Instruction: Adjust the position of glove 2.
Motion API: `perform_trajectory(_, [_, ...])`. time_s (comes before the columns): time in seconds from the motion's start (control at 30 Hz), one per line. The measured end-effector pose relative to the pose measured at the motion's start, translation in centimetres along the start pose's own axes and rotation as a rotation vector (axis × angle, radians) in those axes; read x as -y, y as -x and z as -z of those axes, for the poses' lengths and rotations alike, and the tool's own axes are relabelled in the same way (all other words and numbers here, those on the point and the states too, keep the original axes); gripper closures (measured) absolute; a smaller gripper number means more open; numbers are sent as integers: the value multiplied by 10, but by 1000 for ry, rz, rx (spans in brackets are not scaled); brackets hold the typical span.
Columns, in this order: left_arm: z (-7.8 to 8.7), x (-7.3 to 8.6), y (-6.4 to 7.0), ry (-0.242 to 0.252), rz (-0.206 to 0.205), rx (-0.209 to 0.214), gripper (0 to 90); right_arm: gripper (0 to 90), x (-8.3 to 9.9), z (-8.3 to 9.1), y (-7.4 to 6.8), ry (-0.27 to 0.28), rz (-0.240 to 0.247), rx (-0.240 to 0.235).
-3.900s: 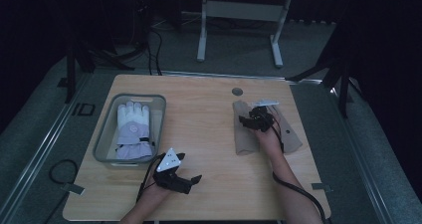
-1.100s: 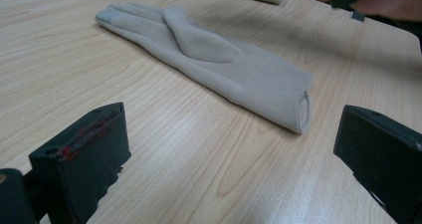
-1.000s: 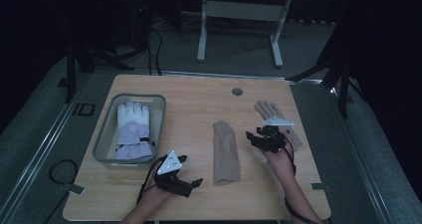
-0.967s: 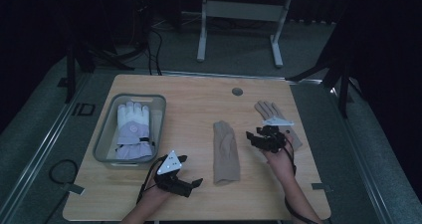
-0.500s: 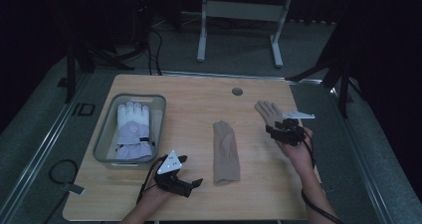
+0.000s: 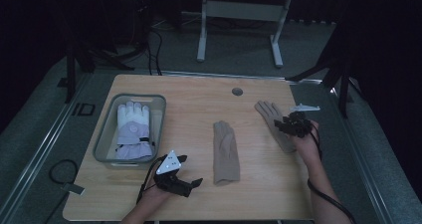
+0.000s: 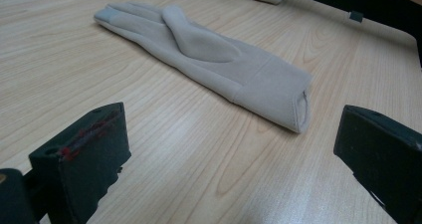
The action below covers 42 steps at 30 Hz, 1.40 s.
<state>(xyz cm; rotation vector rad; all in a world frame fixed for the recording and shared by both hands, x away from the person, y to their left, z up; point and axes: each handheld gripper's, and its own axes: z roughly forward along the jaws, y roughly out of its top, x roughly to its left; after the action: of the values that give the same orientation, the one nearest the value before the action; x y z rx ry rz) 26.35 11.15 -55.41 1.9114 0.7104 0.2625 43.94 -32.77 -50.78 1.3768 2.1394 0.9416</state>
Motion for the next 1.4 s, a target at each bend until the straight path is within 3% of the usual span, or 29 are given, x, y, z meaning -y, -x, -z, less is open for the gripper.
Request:
perform_trajectory(0.13, [0,-1,0,4,0,7,9,501,1,-12,13,-19,-29,2])
perform_trajectory(0.37, [-1,-1,2,-3,-8,16,9,518,4,-29,21,-56,-35,1])
perform_trajectory(0.53, [0,0,0,1,-3,16,10,530,6,-37,25,-82,-9,16])
perform_trajectory(0.6, [1,0,-1,2,2,16,10,583,10,-41,26,-88,-9,-7])
perform_trajectory(0.73, [1,0,-1,2,4,15,9,785,11,-39,27,-91,-14,-19])
perform_trajectory(0.8, [1,0,-1,-1,0,15,9,820,11,-38,26,-92,-54,-17])
perform_trajectory(0.9, [1,0,-1,0,0,15,9,836,13,-36,27,-77,-139,-26])
perform_trajectory(1.1, [-1,0,-1,-3,0,11,10,842,13,-21,16,-60,-180,16])
perform_trajectory(1.33, [-1,-1,-1,-3,-1,7,10,843,20,12,-2,-20,-235,86])
perform_trajectory(1.4, [-1,-1,0,-5,-1,8,10,842,20,16,-4,-17,-247,82])
